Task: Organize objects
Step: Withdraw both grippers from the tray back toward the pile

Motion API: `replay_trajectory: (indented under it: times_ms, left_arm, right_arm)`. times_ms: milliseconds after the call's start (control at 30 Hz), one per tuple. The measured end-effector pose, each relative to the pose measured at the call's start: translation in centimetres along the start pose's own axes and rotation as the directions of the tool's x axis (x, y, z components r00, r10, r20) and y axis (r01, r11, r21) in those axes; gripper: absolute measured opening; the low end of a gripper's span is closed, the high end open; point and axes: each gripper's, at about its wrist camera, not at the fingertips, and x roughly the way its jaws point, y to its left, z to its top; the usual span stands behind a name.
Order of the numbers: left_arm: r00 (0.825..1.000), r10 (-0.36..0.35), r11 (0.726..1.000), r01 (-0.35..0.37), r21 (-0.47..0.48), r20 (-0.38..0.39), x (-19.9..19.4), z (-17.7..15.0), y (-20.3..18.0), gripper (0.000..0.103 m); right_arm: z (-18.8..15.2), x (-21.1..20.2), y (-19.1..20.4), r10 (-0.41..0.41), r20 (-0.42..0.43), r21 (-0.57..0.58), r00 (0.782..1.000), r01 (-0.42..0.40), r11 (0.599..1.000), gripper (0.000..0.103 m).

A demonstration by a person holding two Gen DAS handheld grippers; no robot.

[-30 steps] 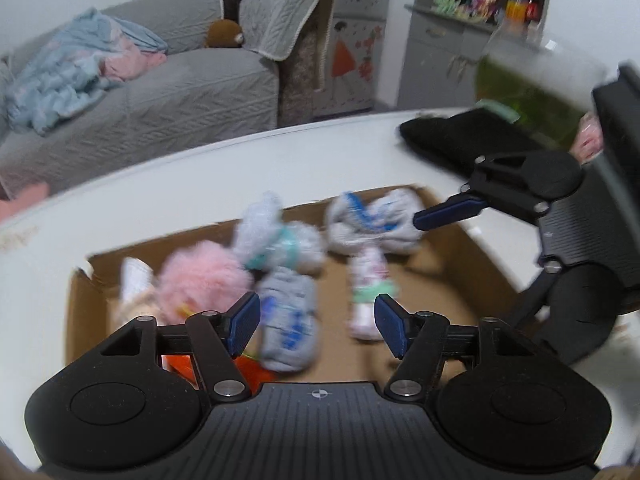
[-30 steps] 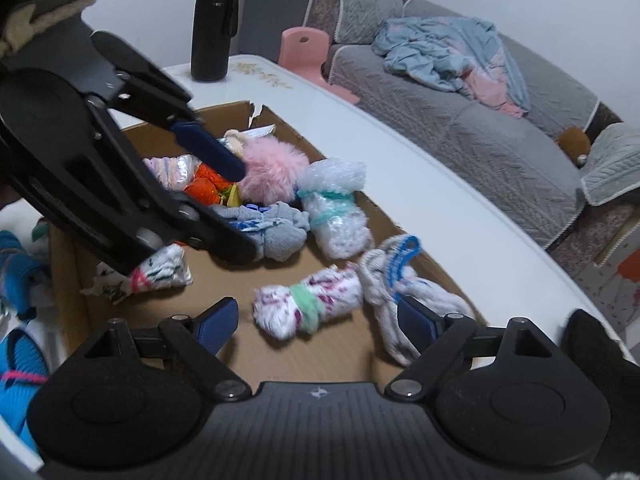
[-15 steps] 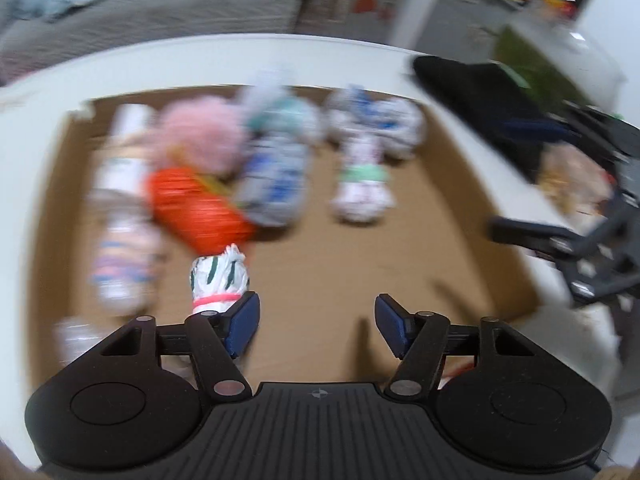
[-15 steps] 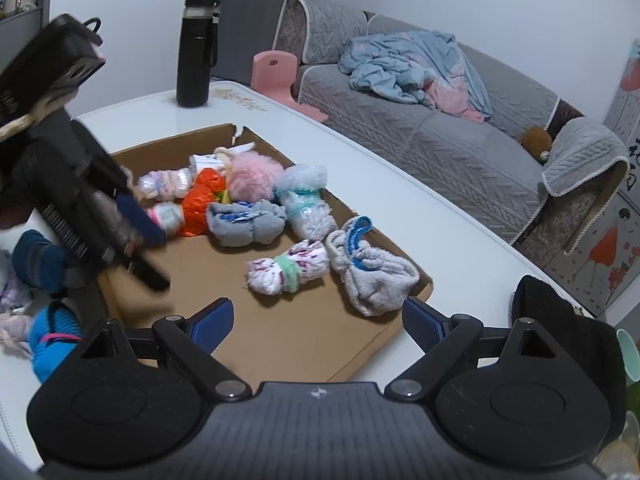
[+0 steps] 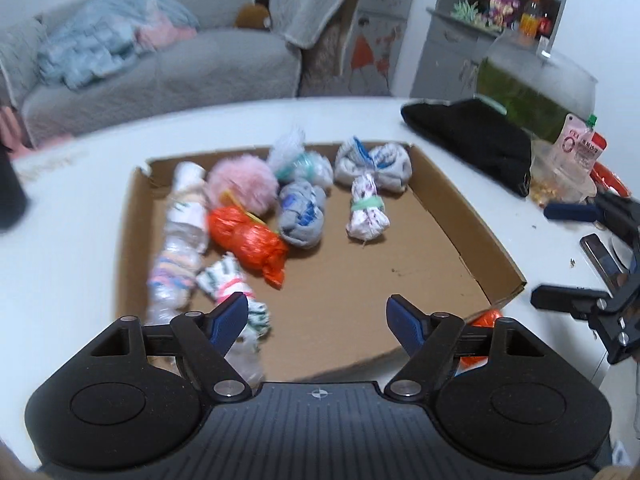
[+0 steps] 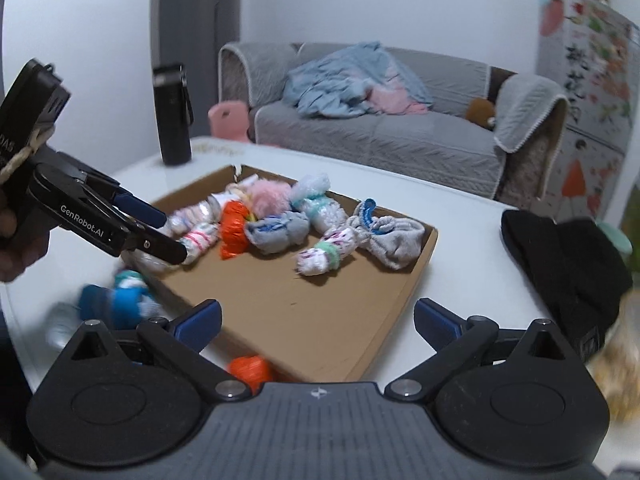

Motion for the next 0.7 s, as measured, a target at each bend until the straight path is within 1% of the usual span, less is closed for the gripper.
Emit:
replay_trajectory:
  times_ms: [33, 100, 200, 267, 367, 500, 600, 700]
  left_arm:
    - [1.000, 0.003, 1.000, -0.003, 0.006, 0.025, -1.0, -0.4, -0.1, 0.084]
    - [0.997, 0.014, 1.000, -0.013, -0.008, 0.073, -3.0, -1.4, 0.1, 0.085]
    - [0.993, 0.038, 0.999, -0.034, -0.039, 0.113, -5.2, -3.4, 0.9, 0.087]
    - [0.992, 0.072, 0.996, -0.067, -0.051, 0.104, -5.8, -5.1, 1.5, 0.087]
    - [0.993, 0.086, 0.992, -0.078, -0.101, 0.077, -6.3, -7.5, 2.7, 0.087]
    - [0.996, 0.074, 0.977, -0.064, -0.205, 0.045, -5.8, -10.4, 4.3, 0.086]
    - [0.997, 0.070, 0.968, -0.057, -0.244, 0.043, -6.0, -12.1, 4.8, 0.086]
    - [0.997, 0.067, 0.961, -0.056, -0.270, 0.031, -5.8, -13.0, 5.2, 0.086]
  right_arm:
    - [-0.3, -0.5, 0.3, 0.004, 0.014, 0.015, 1.000, -0.004, 1.000, 0.102]
    - [-1.1, -1.2, 0.8, 0.003, 0.038, 0.062, 0.999, -0.005, 0.998, 0.102]
    - [-2.3, -1.3, 0.8, -0.017, 0.043, 0.163, 0.999, 0.010, 0.987, 0.102]
    - [-3.1, -0.6, 0.6, -0.021, 0.021, 0.232, 1.000, 0.016, 0.973, 0.102]
    - [-4.1, 0.4, 0.5, -0.038, -0.003, 0.308, 0.999, 0.037, 0.951, 0.102]
    - [-5.0, 1.4, 0.7, -0.069, -0.018, 0.372, 0.997, 0.071, 0.925, 0.102]
    - [-5.2, 1.6, 0.8, -0.082, -0.014, 0.419, 0.997, 0.081, 0.904, 0.102]
    - [-5.3, 2.6, 1.0, -0.085, -0.040, 0.451, 0.996, 0.094, 0.888, 0.102]
